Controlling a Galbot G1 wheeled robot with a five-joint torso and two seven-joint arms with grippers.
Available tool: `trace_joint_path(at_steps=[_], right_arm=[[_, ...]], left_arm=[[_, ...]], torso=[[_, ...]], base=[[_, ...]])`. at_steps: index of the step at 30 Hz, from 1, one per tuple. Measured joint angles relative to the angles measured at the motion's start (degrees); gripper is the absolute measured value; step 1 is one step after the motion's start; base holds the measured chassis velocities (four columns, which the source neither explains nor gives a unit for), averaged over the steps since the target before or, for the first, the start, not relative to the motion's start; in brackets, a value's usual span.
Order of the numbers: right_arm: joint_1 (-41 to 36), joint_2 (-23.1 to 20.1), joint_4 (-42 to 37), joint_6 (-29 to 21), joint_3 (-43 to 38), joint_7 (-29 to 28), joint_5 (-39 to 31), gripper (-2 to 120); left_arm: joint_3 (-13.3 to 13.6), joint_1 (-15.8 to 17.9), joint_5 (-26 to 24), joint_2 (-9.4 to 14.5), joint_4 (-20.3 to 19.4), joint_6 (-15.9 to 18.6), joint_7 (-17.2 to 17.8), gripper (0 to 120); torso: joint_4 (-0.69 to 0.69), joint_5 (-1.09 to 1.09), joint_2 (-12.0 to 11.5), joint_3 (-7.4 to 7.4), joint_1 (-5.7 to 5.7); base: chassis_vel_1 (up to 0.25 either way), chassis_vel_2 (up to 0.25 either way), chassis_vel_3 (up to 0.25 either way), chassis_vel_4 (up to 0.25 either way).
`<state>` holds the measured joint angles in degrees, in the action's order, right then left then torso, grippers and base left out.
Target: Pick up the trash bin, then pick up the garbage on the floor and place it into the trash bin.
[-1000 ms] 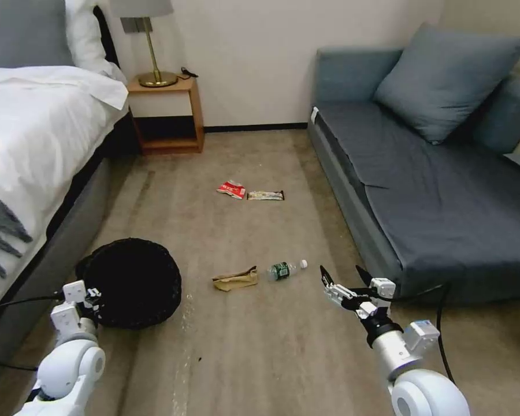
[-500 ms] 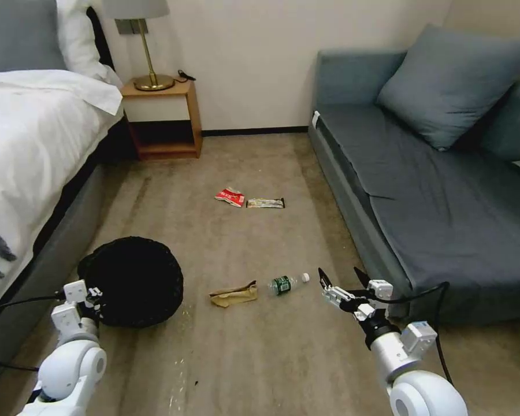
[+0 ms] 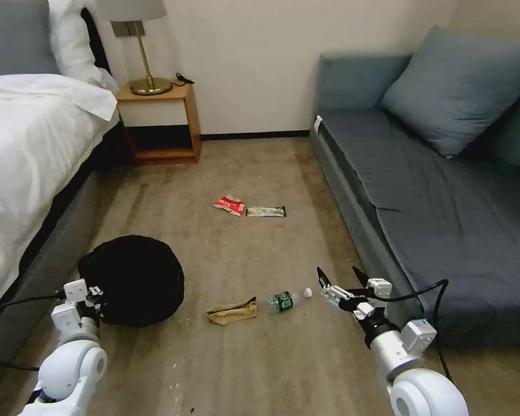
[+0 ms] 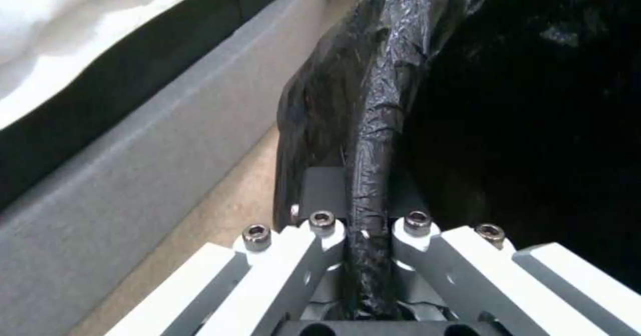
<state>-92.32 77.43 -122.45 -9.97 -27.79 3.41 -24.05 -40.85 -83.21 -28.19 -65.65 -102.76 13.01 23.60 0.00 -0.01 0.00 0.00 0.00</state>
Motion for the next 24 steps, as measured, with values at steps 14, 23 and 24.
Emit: trace_joint_path(at_steps=[14, 23, 24], right_arm=[[1.16, 0.13, 1.53, -1.52, 0.25, -0.28, 0.37, 100], [4.33, -5.06, 2.88, -4.44, 0.27, -0.21, -0.76, 100], [5.20, -6.60, 3.19, -5.13, 0.27, 0.02, -1.45, 100]], left_arm=[[-0.19, 0.33, -0.56, 0.48, 1.32, -1.46, -0.67, 4], [-0.89, -0.25, -1.87, 0.72, 1.79, -3.53, -1.78, 4], [-1.02, -0.32, -1.86, 0.86, 1.80, -3.61, -1.97, 4]], torso=[[0.00, 0.00, 0.00, 0.01, 0.00], [0.00, 0.01, 0.00, 0.00, 0.00], [0.00, 0.01, 0.00, 0.00, 0.00]], base=[[-0.085, 0.091, 0.086, -0.089], [-0.005, 0.009, 0.004, -0.005], [0.000, 0.000, 0.000, 0.000]])
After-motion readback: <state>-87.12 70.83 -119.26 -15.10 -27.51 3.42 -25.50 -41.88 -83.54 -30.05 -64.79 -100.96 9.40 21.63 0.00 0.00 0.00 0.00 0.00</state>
